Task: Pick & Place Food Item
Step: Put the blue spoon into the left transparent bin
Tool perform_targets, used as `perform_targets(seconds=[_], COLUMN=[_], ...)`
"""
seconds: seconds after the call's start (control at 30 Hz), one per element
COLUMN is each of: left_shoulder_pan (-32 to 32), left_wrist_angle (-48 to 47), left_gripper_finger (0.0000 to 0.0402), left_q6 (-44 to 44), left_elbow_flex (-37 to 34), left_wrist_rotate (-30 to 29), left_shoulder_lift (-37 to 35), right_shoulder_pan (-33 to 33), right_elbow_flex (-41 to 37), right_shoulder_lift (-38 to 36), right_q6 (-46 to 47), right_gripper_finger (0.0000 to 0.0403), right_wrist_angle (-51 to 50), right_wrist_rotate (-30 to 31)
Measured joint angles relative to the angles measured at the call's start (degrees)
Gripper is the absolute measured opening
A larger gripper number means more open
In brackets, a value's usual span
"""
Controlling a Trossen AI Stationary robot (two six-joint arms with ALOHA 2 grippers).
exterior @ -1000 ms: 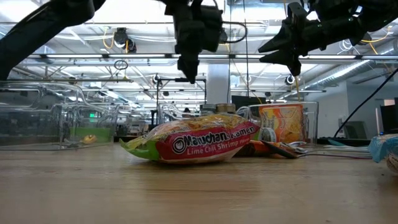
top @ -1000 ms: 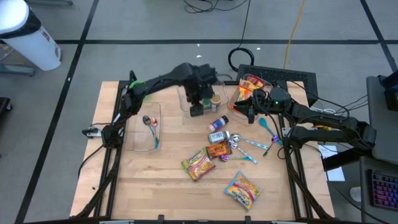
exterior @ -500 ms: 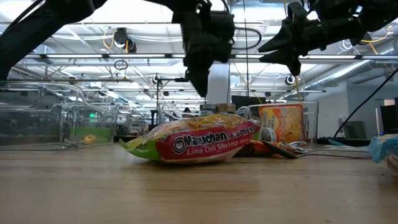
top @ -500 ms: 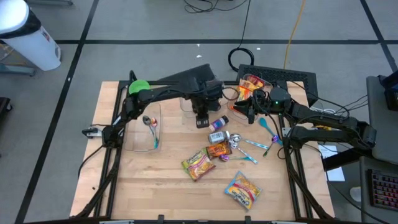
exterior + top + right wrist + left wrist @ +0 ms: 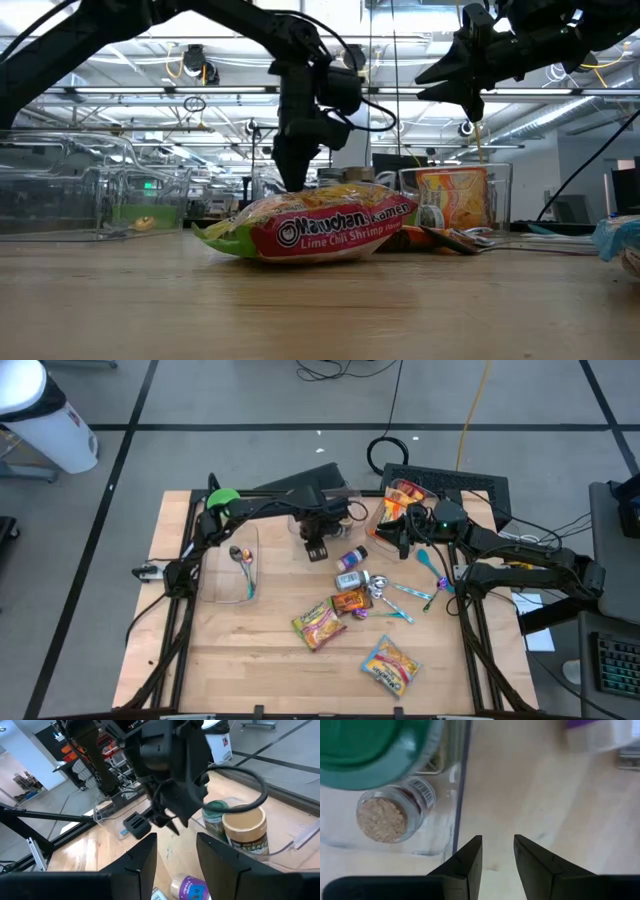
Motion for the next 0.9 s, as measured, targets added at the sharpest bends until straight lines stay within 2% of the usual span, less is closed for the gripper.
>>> perform_targets(seconds=[0.17,0.37,0.47,0.57,0.73,0.83,0.9], left_shoulder_pan=[0.9,1.7,1.4,0.8,-0.4,-0.4,0.1], left_wrist_angle=[1.0,-0.1,0.6,5.9,23.3,30.4,31.6], left_gripper_finger=[0.0120,0.0120,0.0120,0.0120,0.0120,0.0120,0.0120], left_q6=[0.6,1.0,-0.7,-3.3,-8.6,-9.5,-9.7], left_elbow_flex=[0.0,2.5,4.9,6.4,6.7,6.7,6.7], left_wrist_rotate=[-1.6,7.7,9.2,11.0,14.1,11.1,8.9], left_shoulder_lift=[0.0,-0.8,-3.4,-7.7,-17.8,-23.5,-26.9], right_shoulder_pan=[0.0,0.0,0.0,0.0,0.0,0.0,0.0], right_elbow_flex=[0.0,0.0,0.0,0.0,0.0,0.0,0.0], right_shoulder_lift=[0.0,0.0,0.0,0.0,0.0,0.0,0.0], right_q6=[0.0,0.0,0.0,0.0,0.2,1.1,1.5], right_gripper_finger=[0.0130,0.0130,0.0130,0.0130,0.0130,0.0130,0.0130], right_wrist_angle=[0.0,0.0,0.0,0.0,0.1,0.0,0.0], right_wrist_rotate=[0.1,0.1,0.1,0.1,0.1,0.0,-0.1])
